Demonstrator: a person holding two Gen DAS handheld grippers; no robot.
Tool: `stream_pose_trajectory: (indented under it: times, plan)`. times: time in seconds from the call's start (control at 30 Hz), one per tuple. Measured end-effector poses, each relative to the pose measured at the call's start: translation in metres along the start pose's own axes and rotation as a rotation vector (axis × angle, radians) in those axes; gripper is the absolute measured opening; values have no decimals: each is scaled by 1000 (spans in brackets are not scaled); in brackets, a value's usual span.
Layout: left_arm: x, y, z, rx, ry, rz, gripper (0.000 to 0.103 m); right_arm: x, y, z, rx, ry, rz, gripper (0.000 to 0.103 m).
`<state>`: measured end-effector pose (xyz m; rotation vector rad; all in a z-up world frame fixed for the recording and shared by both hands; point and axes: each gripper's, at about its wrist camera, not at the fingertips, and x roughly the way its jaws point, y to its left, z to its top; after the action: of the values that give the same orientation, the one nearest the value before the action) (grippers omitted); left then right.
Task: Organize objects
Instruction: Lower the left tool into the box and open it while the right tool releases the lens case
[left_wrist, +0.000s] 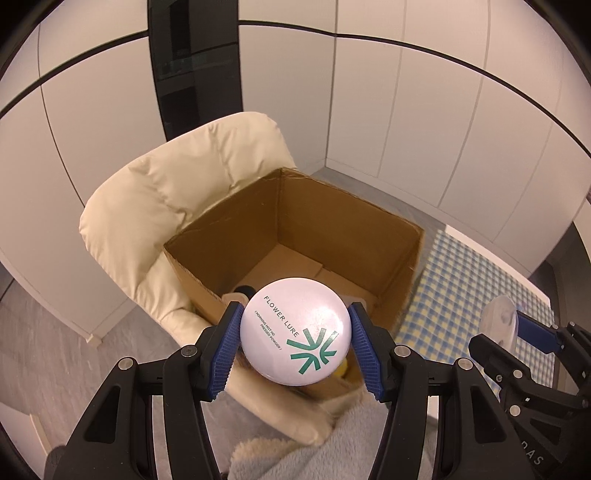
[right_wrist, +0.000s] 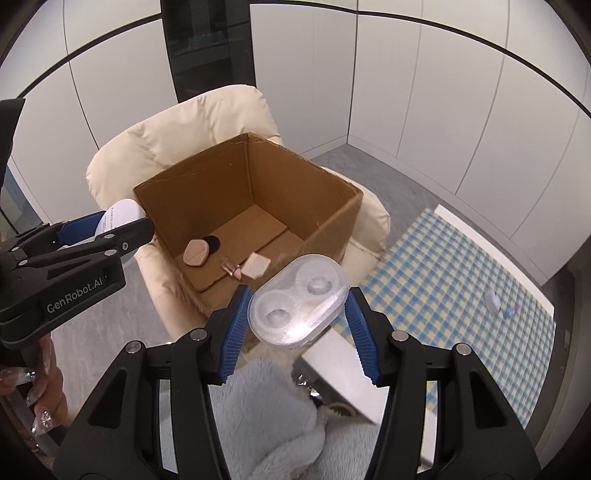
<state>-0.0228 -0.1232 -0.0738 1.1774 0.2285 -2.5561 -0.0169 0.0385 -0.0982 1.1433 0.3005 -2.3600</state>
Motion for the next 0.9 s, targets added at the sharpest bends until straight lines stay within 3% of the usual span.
stream_pose_trajectory:
  times: [0.43,0.67,0.9]
  plan:
    - [74,17,27,-67,71,48,58,92,28,47,-74,64,36,55]
    - [103,26,36,-92,101,70,58,133,40,50,-103,123,57,55]
    - [113,29,39,-96,114,72,58,149,43,47,-123,144,49,55]
